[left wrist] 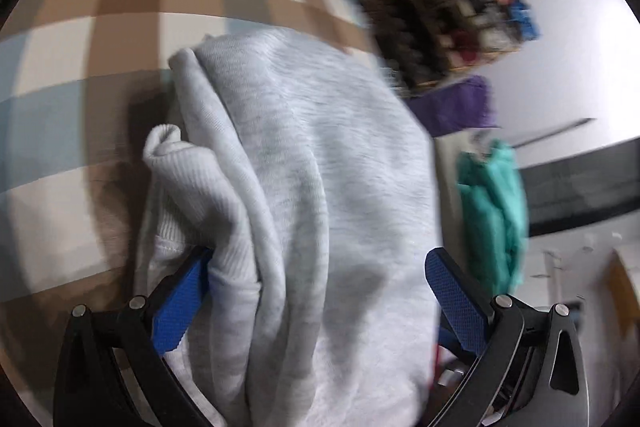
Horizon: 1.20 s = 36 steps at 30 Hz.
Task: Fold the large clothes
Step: 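Open the left gripper and press the folded sweatshirt roll flat with the right gripper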
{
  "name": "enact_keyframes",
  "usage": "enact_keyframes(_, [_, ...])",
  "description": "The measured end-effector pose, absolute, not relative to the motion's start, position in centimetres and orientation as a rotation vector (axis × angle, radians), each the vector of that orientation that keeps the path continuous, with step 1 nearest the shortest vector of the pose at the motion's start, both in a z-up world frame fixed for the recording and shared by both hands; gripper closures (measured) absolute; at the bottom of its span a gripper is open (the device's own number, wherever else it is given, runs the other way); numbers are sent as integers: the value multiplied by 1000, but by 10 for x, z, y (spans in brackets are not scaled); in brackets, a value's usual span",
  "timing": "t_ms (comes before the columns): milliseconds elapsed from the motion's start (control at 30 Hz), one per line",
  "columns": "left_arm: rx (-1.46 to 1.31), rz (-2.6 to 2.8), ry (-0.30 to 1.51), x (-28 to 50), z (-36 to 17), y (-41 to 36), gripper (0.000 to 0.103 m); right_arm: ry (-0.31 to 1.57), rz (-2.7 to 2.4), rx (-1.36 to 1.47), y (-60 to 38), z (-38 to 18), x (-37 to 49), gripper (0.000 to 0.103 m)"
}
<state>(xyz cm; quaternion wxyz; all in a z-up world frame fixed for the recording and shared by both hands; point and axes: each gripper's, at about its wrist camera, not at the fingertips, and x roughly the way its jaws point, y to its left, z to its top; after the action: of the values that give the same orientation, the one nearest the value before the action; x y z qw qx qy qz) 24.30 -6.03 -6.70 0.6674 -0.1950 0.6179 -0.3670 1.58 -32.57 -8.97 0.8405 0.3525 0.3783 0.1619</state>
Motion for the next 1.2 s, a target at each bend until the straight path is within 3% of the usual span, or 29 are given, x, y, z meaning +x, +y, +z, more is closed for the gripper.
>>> enact_keyframes(133, [-400,-778,1436,242,-85,-52,2,954,294,604,-305,-108,25,15])
enact_keyframes(300, [-274,-709,1423,238,-56,-51,2,967,312,685,-312,-115,23,15])
enact_keyframes(467, [180,-530,1378,215,-61,-62,1,983,319,709,-313,-120,25,14])
enact_keyframes(700, [96,-510,1443,205,-84,-46,0,1005,354,751,-318,-129,28,15])
enact_keyframes(833, [65,-479,1427,185,-81,-35,0,1015,385,743,-321,-127,27,22])
enact_keyframes(967, [-14,-483,1408,145,-73,-15,14,1054,446,703,-324,-123,34,25])
enact_keyframes(1200, [-75,-536,1381,69,-62,5,18,1233,624,583,-329,-121,34,22])
